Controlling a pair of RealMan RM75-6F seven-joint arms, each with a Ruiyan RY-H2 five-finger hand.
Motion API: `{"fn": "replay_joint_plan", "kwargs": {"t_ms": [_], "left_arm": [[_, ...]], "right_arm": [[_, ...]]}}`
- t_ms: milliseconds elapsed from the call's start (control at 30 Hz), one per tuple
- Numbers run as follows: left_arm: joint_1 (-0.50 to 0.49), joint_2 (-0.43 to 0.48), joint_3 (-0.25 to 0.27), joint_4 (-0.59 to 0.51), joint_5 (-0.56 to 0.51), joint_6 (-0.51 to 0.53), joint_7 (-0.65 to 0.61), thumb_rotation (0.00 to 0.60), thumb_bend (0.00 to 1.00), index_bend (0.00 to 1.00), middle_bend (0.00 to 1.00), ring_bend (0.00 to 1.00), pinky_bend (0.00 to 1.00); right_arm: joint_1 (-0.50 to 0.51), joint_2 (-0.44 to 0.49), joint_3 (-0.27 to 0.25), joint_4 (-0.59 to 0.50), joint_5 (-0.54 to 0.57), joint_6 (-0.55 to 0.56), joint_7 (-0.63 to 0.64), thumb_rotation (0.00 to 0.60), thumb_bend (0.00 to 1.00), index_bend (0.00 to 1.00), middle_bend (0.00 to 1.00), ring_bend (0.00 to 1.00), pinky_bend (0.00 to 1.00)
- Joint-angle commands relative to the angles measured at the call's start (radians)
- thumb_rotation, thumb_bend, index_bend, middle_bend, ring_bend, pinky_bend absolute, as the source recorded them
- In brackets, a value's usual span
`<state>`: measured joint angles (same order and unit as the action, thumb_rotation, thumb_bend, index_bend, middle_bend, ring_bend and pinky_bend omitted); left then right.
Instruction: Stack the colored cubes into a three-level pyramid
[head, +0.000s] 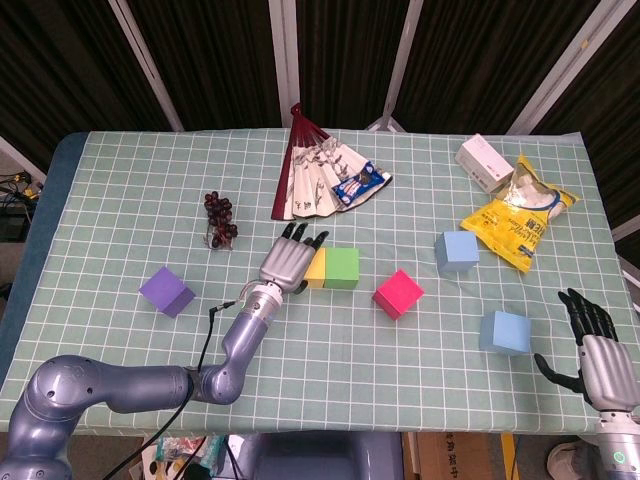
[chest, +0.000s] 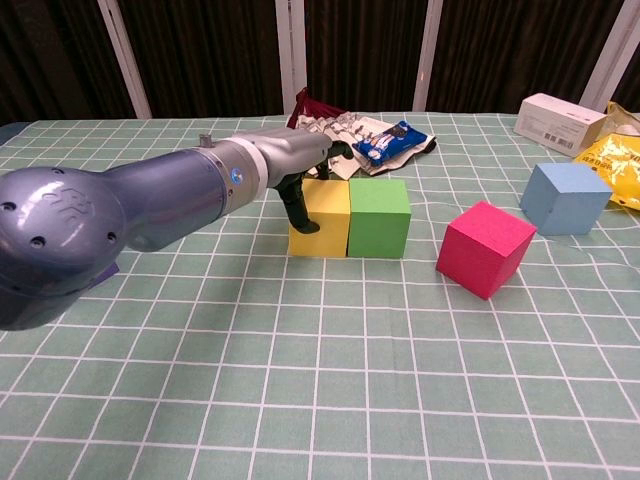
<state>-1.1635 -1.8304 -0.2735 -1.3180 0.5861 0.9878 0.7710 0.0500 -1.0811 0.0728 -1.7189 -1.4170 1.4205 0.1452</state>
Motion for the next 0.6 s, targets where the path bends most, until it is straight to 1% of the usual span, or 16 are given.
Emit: {"fn": "replay_joint_plan", "kwargs": {"t_ms": [33,300,467,600], "left_arm": [[-0.001,-0.003,-0.001,0.001,-0.002,0.003,0.004,0.6,0.42,0.0,0.32,0.02,0.0],[-0.003,-0.011,-0.005,0.0,-0.011,0.012,0.017,0.6,0.41,0.0,0.31,0.02,0.0],[-0.002,-0.014,-0.005,-0.001,-0.022,0.017,0.03,0.6,0.36,0.0,0.28,0.02,0.0],[-0.002,-0.013,-0.006,-0.003,-0.032,0.02,0.039,0.6,0.32,0.0,0.23,0.01,0.0]], "right_arm": [[0.0,0.0,-0.001,0.0,-0.001,0.0,0.0,0.6,0.3,0.0,0.0,0.0,0.0],[-0.001,0.0,-0.001,0.0,-0.005,0.004,0.001,0.6,0.3,0.0,0.0,0.0,0.0],[-0.001,0.0,-0.002,0.001,-0.007,0.005,0.002,0.6,0.3,0.0,0.0,0.0,0.0],[-0.001,0.0,-0.002,0.002,-0.008,0.005,0.001,0.6,0.3,0.0,0.0,0.0,0.0]]}}
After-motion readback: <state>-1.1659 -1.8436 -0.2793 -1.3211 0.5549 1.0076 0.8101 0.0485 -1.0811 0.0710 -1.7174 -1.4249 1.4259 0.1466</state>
